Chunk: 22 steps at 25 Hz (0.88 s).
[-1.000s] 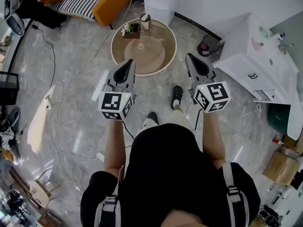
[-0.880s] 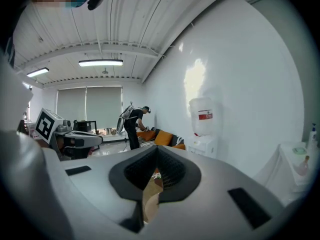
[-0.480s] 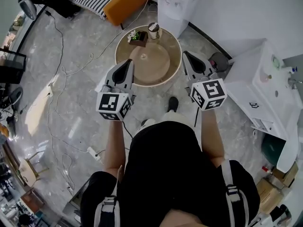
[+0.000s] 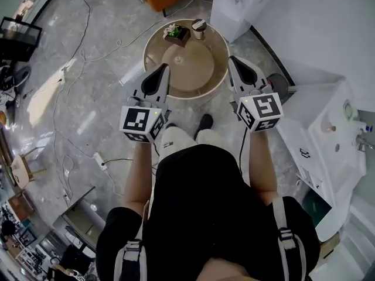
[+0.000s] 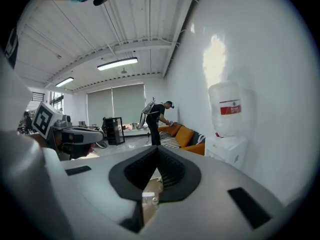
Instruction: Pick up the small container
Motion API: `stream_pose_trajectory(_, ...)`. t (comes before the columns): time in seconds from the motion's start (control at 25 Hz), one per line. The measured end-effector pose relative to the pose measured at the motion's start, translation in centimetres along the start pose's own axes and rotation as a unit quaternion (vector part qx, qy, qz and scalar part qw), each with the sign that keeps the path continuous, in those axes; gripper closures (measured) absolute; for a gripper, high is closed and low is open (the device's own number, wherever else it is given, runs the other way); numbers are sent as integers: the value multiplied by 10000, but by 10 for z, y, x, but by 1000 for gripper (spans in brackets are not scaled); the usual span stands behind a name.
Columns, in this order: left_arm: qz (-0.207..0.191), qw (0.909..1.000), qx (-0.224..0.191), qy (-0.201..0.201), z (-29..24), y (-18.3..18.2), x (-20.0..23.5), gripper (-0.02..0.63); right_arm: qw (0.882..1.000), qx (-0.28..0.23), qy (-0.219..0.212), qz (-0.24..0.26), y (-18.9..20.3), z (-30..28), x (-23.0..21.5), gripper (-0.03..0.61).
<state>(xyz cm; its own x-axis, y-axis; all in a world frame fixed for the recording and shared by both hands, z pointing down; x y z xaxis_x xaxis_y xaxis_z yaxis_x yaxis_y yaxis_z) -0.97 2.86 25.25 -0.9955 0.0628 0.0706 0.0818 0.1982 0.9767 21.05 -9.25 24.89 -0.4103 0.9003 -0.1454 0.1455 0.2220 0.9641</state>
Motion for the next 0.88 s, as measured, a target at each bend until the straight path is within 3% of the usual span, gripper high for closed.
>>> stream_pose_trajectory(0.44, 28, 9996, 251, -162, -13, 29, 26, 594, 9994, 196, -283, -104, 17, -34, -7, 575)
stream_pose_trajectory(0.88, 59, 9995, 173, 270, -59, 60, 75, 594, 9978, 594, -290, 58, 19, -97, 0, 575)
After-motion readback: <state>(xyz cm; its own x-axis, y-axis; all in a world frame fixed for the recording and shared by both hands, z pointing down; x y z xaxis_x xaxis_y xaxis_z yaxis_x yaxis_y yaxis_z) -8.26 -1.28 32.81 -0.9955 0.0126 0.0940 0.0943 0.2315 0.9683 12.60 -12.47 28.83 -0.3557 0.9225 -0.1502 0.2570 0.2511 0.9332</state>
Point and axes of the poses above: the fingertips, and each gripper's own axes: z backward along the fingers, x to its left, y out of its underside, the point moved 8 cm from there along z, backward along the fingers, and after that the axes turned 10 degrees about -y, right-handed, at the moved point
